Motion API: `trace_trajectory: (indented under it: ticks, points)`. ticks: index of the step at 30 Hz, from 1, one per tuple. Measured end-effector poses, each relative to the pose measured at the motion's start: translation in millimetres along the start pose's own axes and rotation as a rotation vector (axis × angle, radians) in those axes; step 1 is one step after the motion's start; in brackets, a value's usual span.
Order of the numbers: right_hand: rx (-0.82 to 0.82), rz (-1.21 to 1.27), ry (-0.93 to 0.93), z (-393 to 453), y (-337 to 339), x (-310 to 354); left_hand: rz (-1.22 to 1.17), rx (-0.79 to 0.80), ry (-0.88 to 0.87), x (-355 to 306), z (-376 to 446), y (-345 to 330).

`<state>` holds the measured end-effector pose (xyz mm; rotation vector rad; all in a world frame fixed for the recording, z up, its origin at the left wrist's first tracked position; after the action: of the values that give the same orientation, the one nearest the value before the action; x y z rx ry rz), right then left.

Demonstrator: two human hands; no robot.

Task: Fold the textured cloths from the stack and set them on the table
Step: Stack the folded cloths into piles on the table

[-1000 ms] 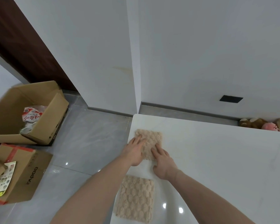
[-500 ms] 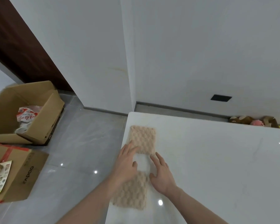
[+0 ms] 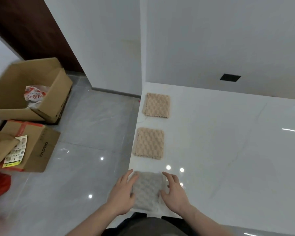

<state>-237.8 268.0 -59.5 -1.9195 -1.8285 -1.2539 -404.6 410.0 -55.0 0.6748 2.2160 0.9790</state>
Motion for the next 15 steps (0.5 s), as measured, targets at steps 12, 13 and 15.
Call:
trace_trajectory:
  ticks: [12, 13, 15]
  points:
    - [0.2, -0.273, 0.082, -42.3, -47.9, 11.6, 0.16, 0.116, -0.094, -27.7, -32.6, -16.5]
    - [0.167, -0.247, 0.103, -44.5, -43.9, 12.9, 0.156, 0.095, -0.093, -31.1, -34.0, -13.3]
    - [0.097, -0.165, 0.131, -51.3, -31.0, 12.9, 0.131, 0.034, -0.093, -38.2, -38.6, -3.5]
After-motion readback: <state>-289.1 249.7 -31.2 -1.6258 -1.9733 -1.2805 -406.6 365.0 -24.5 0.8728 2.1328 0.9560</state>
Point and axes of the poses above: each hand's wrist, its own z-axis towards the middle knuckle, its own y-axis out of the back of the hand, x = y × z, the point moved 8 cm from there along z, towards the middle knuckle, and after that the axes turned 13 degrees about z, right-handed, at the moved point
